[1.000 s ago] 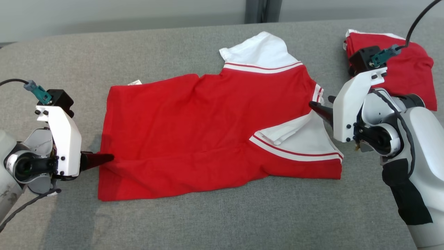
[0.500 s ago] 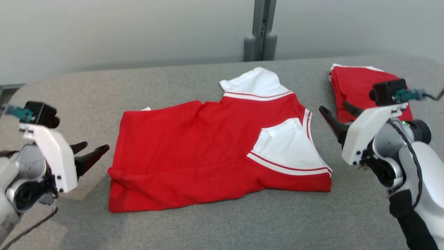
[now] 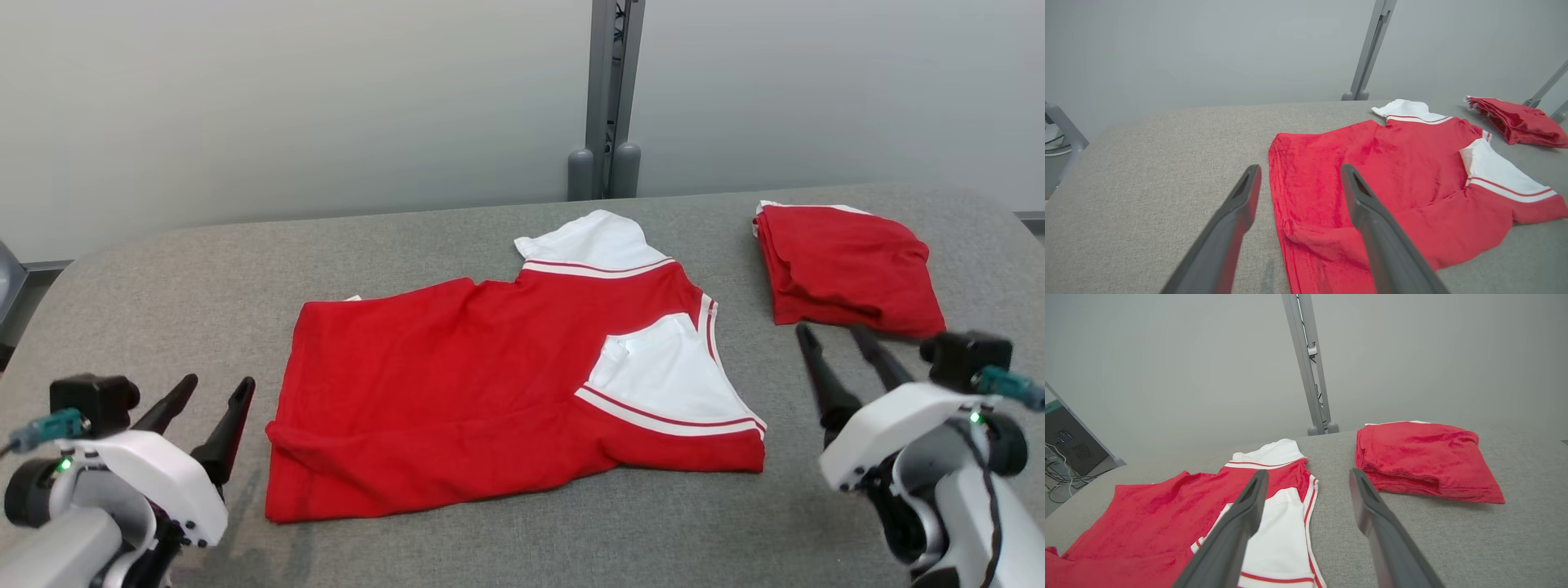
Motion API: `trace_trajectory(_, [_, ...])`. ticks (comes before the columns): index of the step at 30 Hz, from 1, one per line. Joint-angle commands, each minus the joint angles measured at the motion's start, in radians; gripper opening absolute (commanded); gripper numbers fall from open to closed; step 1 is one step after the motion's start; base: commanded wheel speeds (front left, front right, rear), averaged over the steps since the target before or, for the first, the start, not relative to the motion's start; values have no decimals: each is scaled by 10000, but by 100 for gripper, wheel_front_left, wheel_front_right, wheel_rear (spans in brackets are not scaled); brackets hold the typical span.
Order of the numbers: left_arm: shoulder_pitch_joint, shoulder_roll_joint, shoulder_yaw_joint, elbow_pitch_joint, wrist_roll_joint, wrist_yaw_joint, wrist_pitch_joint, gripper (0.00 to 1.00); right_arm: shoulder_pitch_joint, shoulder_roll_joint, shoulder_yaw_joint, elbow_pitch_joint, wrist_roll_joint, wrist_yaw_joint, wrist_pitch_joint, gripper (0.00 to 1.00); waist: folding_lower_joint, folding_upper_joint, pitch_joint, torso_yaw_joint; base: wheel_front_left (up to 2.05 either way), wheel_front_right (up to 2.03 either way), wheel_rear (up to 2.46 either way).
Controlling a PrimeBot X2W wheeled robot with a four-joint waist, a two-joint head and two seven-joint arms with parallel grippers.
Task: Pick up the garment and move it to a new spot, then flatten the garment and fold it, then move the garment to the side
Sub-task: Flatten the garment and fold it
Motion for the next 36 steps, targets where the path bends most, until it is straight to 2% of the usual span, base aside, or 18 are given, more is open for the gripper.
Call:
trace_trajectory(1, [369,-93,232,-187,287,451,-208,100,317,148,-70,111,-84,4,-152,100,0,-1,9,-25,0,0,0])
trace_trajectory(5, [1389,-517,1165,-733,625,1092,-318,100,693,473,-244,456,-37,4,-307,100,0,-1,79,-36,0,0,0])
trace_trajectory(9, [2381,-801,1743,-673,1131,1183,-319,100,748,641,-296,963,-15,6,-241,100,0,-1,174,-64,0,0,0])
trace_trajectory(14, [2690,-948,1655,-94,1040,897,-113,100,402,769,-174,1682,124,4,64,100,0,-1,358,-21,0,0,0])
trace_trajectory(30, [1540,-1809,1092,1814,803,66,1607,100,-1037,1095,-461,3978,-102,6,1785,100,0,-1,799,209,0,0,0])
trace_trajectory(36, [1222,-2070,863,2221,874,-269,2041,100,-1198,1172,-296,4310,4,6,2308,100,0,-1,836,160,0,0,0])
